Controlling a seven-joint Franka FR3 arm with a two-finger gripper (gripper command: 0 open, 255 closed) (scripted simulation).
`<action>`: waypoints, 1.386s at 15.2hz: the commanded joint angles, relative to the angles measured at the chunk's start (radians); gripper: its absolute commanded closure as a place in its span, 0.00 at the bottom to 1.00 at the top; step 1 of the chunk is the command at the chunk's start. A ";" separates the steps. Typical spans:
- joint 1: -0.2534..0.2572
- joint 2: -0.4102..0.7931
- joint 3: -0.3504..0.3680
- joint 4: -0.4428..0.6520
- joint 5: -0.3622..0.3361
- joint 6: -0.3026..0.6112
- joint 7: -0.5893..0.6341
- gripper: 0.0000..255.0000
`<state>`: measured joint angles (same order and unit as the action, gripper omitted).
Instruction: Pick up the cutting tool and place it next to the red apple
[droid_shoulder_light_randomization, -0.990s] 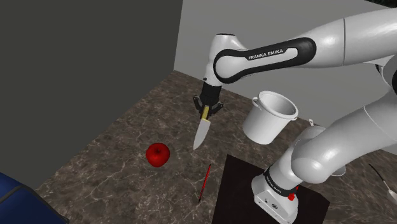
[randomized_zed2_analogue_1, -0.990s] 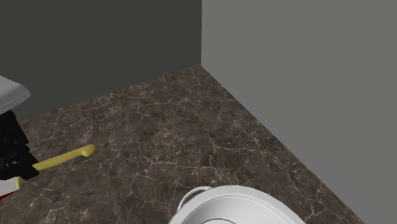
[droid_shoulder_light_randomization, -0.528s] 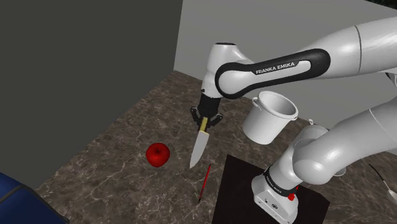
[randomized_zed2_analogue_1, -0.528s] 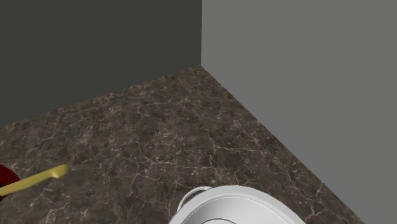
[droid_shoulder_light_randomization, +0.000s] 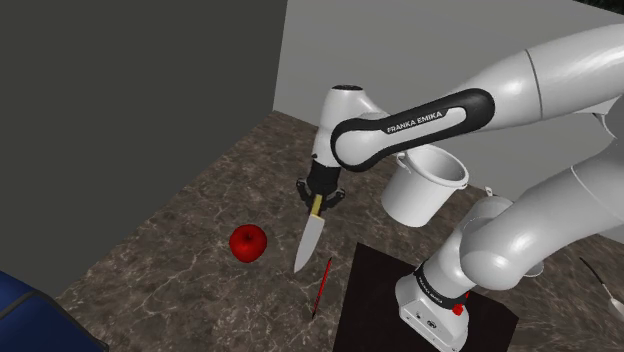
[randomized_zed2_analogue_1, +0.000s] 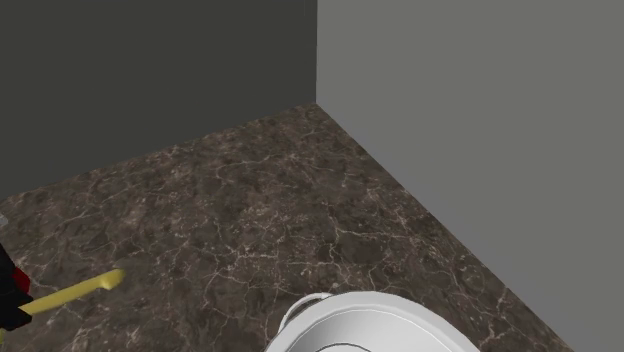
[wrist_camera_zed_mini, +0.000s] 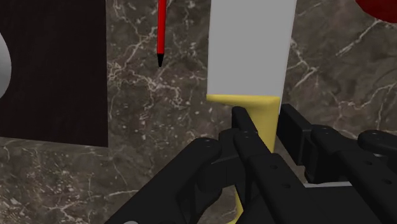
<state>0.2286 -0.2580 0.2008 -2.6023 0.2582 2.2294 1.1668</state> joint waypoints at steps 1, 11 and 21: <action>0.001 0.024 0.003 -0.012 0.003 0.037 -0.003 1.00; 0.005 0.151 0.012 -0.049 0.015 0.200 -0.023 1.00; 0.008 0.294 0.016 -0.061 0.024 0.354 -0.043 1.00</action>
<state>0.2369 0.0236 0.2177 -2.6646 0.2820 2.5716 1.1252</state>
